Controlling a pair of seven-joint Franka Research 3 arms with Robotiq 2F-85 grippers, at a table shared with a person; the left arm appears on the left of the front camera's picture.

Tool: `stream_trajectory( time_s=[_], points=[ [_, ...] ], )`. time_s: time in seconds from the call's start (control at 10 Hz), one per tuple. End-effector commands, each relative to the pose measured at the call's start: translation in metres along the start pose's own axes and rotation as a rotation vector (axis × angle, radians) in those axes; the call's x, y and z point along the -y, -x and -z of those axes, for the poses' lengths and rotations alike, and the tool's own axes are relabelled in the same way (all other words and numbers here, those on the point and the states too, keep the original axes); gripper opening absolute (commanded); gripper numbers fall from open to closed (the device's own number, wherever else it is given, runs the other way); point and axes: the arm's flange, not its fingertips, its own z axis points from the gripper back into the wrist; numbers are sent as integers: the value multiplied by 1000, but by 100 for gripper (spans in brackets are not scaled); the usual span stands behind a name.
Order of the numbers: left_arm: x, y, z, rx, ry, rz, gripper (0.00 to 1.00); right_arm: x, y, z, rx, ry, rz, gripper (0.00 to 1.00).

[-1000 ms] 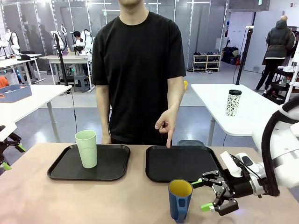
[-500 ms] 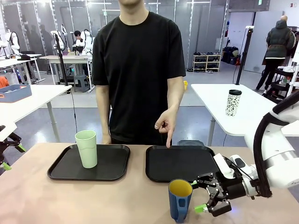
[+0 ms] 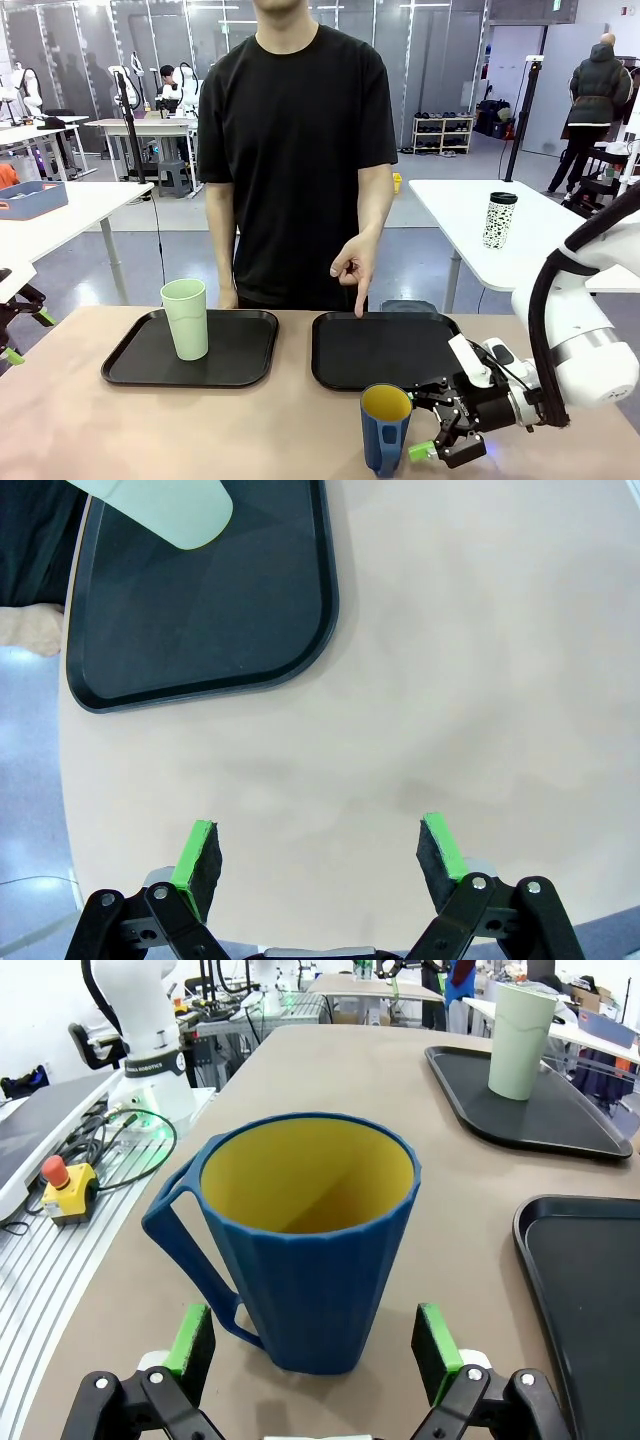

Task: Sort and store the cups by type.
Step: Pick up the Handle plastic cup and place it into the empty Flat Tray.

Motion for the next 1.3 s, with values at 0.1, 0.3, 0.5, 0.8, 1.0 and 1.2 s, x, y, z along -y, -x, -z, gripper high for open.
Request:
stream_trajectory(
  time_s=[0.1, 0.3, 0.5, 0.8, 1.0, 1.2],
  points=[
    [1, 0, -1, 0, -4, 11, 100, 5, 6, 12, 71, -8, -32, 100],
    [1, 0, -1, 0, -4, 11, 100, 7, 11, 21, 87, 0, -42, 100],
    [1, 0, -1, 0, -4, 11, 100, 9, 12, 28, 107, 0, -47, 100],
    [1, 0, -1, 0, -4, 11, 100, 10, 13, 38, 130, -28, -46, 100],
    [1, 0, -1, 0, -4, 11, 100, 10, 14, 43, 135, -46, -36, 100],
    [1, 0, -1, 0, -4, 11, 100, 10, 16, 49, 130, -53, -23, 100]
  ],
)
